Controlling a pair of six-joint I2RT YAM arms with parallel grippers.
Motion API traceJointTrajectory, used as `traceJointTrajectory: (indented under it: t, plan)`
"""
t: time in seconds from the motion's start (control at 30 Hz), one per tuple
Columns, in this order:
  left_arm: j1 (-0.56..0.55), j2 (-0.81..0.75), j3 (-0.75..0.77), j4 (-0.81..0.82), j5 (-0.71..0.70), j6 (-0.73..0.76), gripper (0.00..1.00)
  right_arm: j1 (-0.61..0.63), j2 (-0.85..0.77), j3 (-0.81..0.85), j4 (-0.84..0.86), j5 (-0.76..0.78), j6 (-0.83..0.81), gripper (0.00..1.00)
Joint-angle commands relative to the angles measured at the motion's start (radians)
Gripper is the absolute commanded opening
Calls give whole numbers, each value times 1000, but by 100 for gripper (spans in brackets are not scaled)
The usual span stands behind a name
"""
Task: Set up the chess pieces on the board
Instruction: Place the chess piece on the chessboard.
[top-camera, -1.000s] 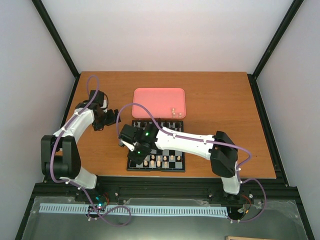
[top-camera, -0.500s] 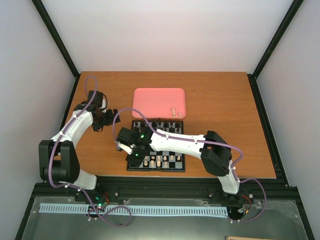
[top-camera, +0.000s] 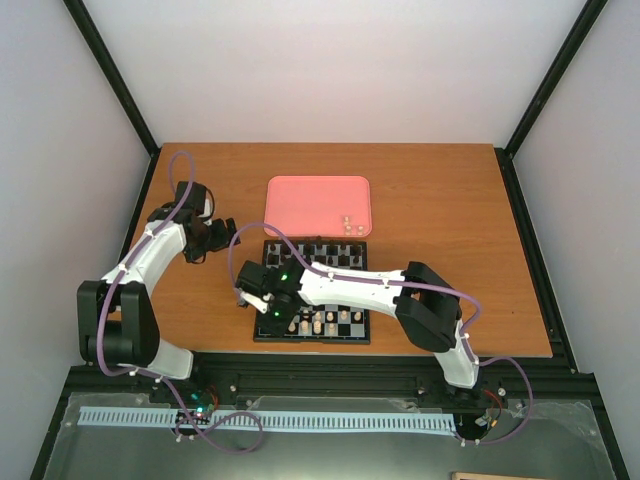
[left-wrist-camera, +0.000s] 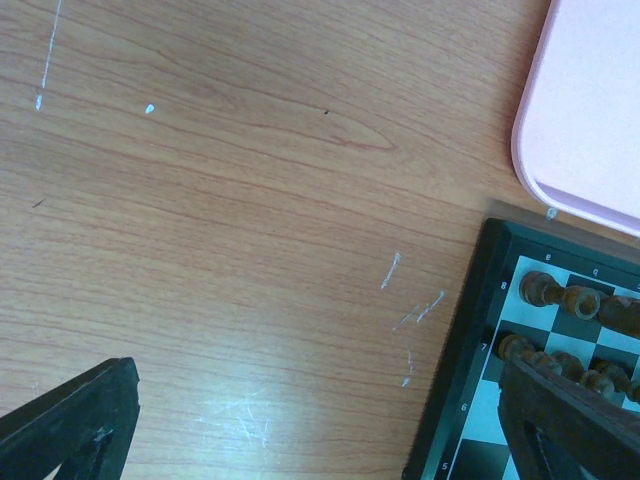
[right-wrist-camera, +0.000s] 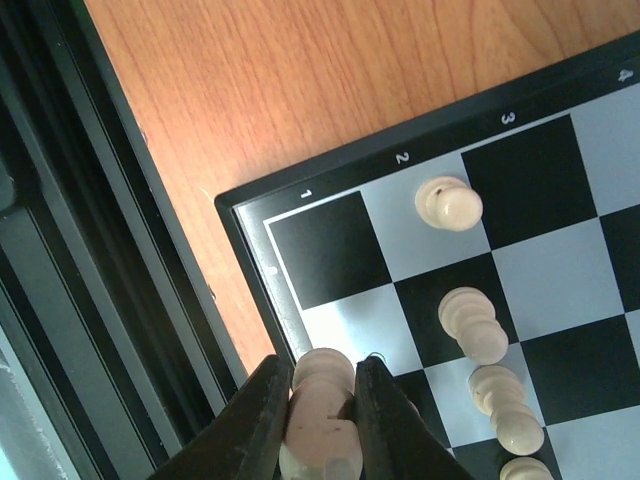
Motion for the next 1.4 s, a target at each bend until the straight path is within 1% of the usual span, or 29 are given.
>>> traceJointTrajectory:
  t: [0.0, 0.23, 1.03, 1.17, 1.27, 1.37]
  plan:
    - [-2, -29, -8, 21, -4, -3, 100, 10, 6, -23, 31, 16, 8, 14]
    - [-2, -35, -19, 29, 0, -7, 100, 9, 16, -35, 52, 28, 17, 13]
    - [-1, -12, -12, 36, -1, 2, 100, -21, 35, -60, 71, -13, 9, 14]
    - [-1, -18, -15, 36, 2, 2, 100, -21, 39, -58, 70, -15, 9, 15]
    - [-3, -21, -14, 34, 0, 4, 100, -21, 43, -59, 70, -13, 10, 18]
    - [-2, -23, -15, 33, 1, 3, 100, -21, 44, -58, 68, -12, 12, 18]
